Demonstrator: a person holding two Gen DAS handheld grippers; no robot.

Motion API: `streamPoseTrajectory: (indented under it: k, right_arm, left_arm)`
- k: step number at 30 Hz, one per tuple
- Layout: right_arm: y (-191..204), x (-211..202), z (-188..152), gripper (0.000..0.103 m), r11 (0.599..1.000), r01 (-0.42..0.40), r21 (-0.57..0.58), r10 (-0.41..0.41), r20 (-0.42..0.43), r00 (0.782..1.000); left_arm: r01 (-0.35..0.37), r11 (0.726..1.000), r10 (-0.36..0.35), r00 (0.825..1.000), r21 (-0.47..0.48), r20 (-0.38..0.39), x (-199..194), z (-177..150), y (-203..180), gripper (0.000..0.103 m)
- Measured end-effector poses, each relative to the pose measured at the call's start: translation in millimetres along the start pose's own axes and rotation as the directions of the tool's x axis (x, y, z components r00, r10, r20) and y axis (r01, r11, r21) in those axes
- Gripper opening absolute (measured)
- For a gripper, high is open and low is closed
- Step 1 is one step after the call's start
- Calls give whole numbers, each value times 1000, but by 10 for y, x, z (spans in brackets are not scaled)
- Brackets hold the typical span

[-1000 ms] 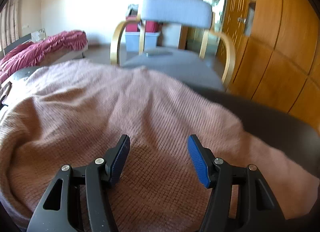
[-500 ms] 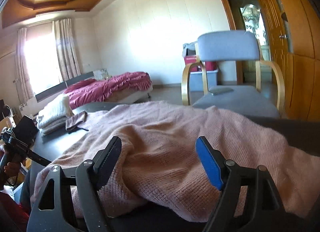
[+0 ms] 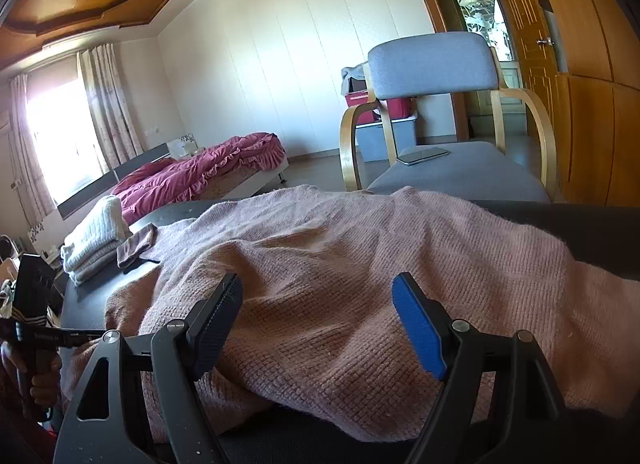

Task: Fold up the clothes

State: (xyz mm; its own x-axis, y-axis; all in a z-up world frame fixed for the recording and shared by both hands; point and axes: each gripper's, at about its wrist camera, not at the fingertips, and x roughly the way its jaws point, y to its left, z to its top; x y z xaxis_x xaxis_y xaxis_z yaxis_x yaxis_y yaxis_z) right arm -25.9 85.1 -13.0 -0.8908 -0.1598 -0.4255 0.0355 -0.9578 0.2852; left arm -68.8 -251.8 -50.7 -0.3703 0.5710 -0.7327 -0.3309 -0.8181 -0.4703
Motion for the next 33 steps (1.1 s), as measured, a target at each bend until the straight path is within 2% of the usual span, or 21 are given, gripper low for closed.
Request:
streamPoseTrajectory:
  k: [2, 4, 5, 6, 7, 10, 12, 13, 14, 15, 16, 18, 21, 24, 28, 31, 33]
  right_arm:
    - [-9, -8, 0, 80, 1000, 2, 4, -2, 0, 1000]
    - [-13, -15, -1, 80, 1000, 2, 6, -2, 2, 1000]
    - [-16, -18, 0, 80, 1000, 2, 7, -2, 3, 1000]
    - [-15, -20, 0, 80, 1000, 3, 6, -3, 3, 1000]
    - [-13, -23, 0, 80, 1000, 3, 6, -3, 4, 1000]
    - [-3, -20, 2, 80, 1000, 5, 2, -5, 3, 1000]
    - [-1, -16, 5, 80, 1000, 6, 1, -6, 3, 1000]
    - [-2, -16, 5, 80, 1000, 7, 1, -7, 3, 1000]
    - [-3, -15, 7, 80, 1000, 7, 1, -7, 3, 1000]
    - [-5, -15, 9, 80, 1000, 7, 2, -7, 4, 1000]
    - [-8, -17, 10, 80, 1000, 8, 3, -8, 5, 1000]
    - [-21, -22, 6, 80, 1000, 10, 6, -10, 8, 1000]
    - [-39, -30, 7, 80, 1000, 9, 14, -9, 10, 1000]
    - [-51, -46, 9, 80, 1000, 9, 24, -9, 17, 1000]
    - [-62, -100, 25, 80, 998, 31, 47, -32, 28, 999]
    - [-46, -134, -1, 80, 996, 33, 79, -33, -4, 999]
    - [4, -200, -53, 80, 996, 36, 80, -34, -31, 999]
  left_arm:
    - [69, 995, -72, 997, -75, -32, 0, 68, 124, 52]
    - [176, 962, -196, 977, -209, -80, 60, 135, 300, 53]
    - [219, 937, -254, 962, -273, -99, 105, 162, 373, 53]
    - [243, 913, -291, 951, -327, -108, 132, 183, 450, 53]
    - [242, 911, -293, 950, -333, -110, 153, 200, 447, 54]
    - [237, 910, -291, 950, -342, -116, 216, 250, 424, 56]
    - [196, 948, -229, 967, -250, -108, 229, 268, 276, 56]
    - [185, 957, -211, 972, -222, -100, 259, 285, 226, 55]
    - [164, 969, -185, 978, -186, -99, 280, 284, 172, 52]
    - [142, 979, -158, 983, -149, -97, 300, 282, 117, 33]
    - [135, 982, -150, 982, -134, -111, 316, 280, 102, 21]
    - [156, 975, -178, 975, -159, -132, 316, 259, 146, 14]
    - [198, 964, -222, 967, -175, -126, 188, 294, 217, 12]
    - [250, 957, -263, 962, -149, -76, -59, 354, 239, 11]
    - [348, 926, -350, 937, -145, 6, -376, 570, 290, 11]
    - [363, 923, -359, 932, -125, 52, -527, 664, 252, 11]
    - [393, 910, -385, 919, -134, 78, -613, 713, 312, 11]
